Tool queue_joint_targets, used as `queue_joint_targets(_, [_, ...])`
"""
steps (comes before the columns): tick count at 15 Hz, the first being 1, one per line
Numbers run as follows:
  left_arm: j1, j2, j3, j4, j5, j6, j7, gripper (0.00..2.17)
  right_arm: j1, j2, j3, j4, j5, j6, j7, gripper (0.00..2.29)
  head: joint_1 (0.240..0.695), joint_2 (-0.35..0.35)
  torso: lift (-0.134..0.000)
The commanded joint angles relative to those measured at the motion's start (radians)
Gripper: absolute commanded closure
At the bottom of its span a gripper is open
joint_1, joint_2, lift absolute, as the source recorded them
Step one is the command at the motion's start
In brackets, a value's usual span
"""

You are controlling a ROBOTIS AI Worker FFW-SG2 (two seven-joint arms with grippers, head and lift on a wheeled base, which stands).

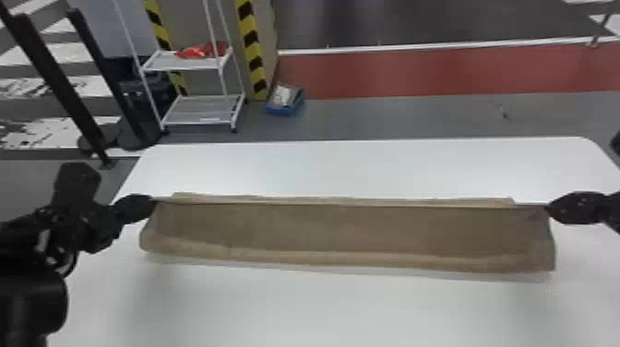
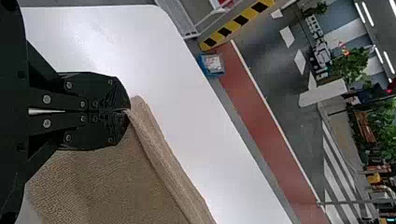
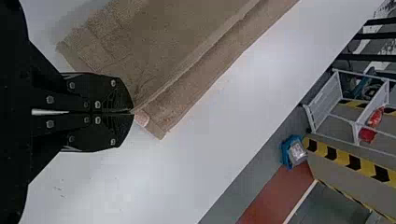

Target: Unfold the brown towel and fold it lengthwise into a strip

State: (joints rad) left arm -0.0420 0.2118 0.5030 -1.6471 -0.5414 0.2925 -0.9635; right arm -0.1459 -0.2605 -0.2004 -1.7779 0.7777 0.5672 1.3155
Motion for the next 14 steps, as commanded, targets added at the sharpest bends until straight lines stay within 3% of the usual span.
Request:
queue_joint_targets(1, [-0.039,0.011,-0.029,0.04,-0.015,0.032,0.005,2.13,-0.037,0.0,0.026,0.034,0.022,0.003,-0.001,2.25,0.695,0.121,-0.126])
queue_joint_targets(3, [-0.058,0.012,-0.043,0.061,-0.022,0.035,0.009,2.13,-0.049,0.003,0.041,0.048,0.032,0.0,-0.012,2.25,0.695,0.119,-0.126])
queue_joint_targets(4, [-0.058,0.011,-0.052,0.064,-0.02,0.035,0.032,2.0,-0.055,0.007,0.047,0.06,0.043,-0.003,-0.033,2.12,0.695,0.119,-0.126])
queue_joint_targets(5, [-0.056,0.008,-0.055,0.066,-0.015,0.035,0.06,1.38,-0.06,0.012,0.059,0.074,0.046,0.0,-0.071,1.76,0.695,0.118,-0.126])
queue_joint_targets(6, [-0.055,0.004,-0.055,0.066,-0.012,0.041,0.078,0.48,-0.064,0.021,0.065,0.087,0.048,0.003,-0.101,1.19,0.695,0.117,-0.126])
queue_joint_targets(7, [-0.055,0.004,-0.064,0.07,-0.012,0.06,0.091,0.0,-0.066,0.03,0.079,0.101,0.058,0.027,-0.157,0.32,0.695,0.116,-0.126])
queue_joint_targets(8, [-0.053,0.004,-0.069,0.07,-0.011,0.078,0.126,0.0,-0.067,0.038,0.105,0.123,0.089,0.052,-0.243,0.0,0.695,0.116,-0.126])
queue_joint_targets(10, [-0.053,0.004,-0.069,0.072,-0.005,0.09,0.135,0.03,-0.08,0.05,0.122,0.144,0.109,0.076,-0.351,0.01,0.695,0.107,-0.126])
queue_joint_targets(14, [-0.041,0.006,-0.057,0.07,0.031,0.093,0.192,0.03,-0.089,0.055,0.111,0.155,0.1,0.156,-0.423,0.05,0.695,0.095,-0.126])
